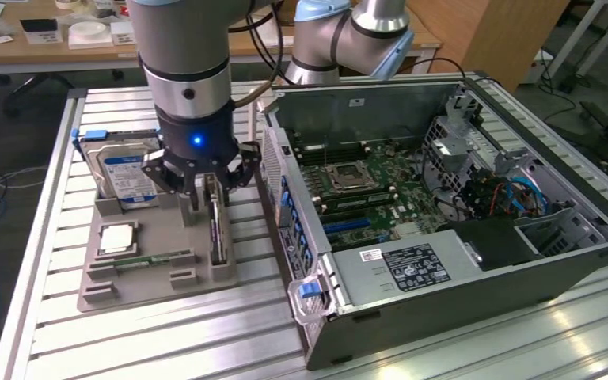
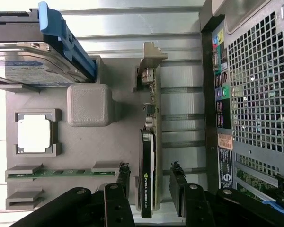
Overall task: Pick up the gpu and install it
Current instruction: 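Pick up the gpu and move the gpu toward the slot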
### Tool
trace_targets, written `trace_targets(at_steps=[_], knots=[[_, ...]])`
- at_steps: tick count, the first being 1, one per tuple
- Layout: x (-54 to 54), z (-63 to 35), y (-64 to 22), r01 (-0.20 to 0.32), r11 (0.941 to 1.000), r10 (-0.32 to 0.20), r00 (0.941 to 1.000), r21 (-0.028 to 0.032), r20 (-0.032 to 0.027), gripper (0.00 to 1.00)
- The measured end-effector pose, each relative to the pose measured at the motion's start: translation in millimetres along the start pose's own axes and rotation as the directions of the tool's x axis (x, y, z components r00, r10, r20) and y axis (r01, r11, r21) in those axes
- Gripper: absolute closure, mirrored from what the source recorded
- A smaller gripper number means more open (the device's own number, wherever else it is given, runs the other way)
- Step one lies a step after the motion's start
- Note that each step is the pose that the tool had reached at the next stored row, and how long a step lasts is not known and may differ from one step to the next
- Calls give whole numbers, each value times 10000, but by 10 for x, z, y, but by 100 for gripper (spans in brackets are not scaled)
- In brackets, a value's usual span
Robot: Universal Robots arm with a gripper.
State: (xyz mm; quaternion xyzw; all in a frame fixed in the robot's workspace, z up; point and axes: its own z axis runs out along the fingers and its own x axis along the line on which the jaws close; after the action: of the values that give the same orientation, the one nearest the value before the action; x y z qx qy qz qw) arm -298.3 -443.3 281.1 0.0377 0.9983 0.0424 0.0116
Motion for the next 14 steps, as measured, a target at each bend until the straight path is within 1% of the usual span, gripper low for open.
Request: trace_targets(at_steps=[7,14], knots=[[-25,42,-2,1,10000,-1,10000,-2,2,53],[-43,158,-9,0,10000,0,10000,-4,3,53]])
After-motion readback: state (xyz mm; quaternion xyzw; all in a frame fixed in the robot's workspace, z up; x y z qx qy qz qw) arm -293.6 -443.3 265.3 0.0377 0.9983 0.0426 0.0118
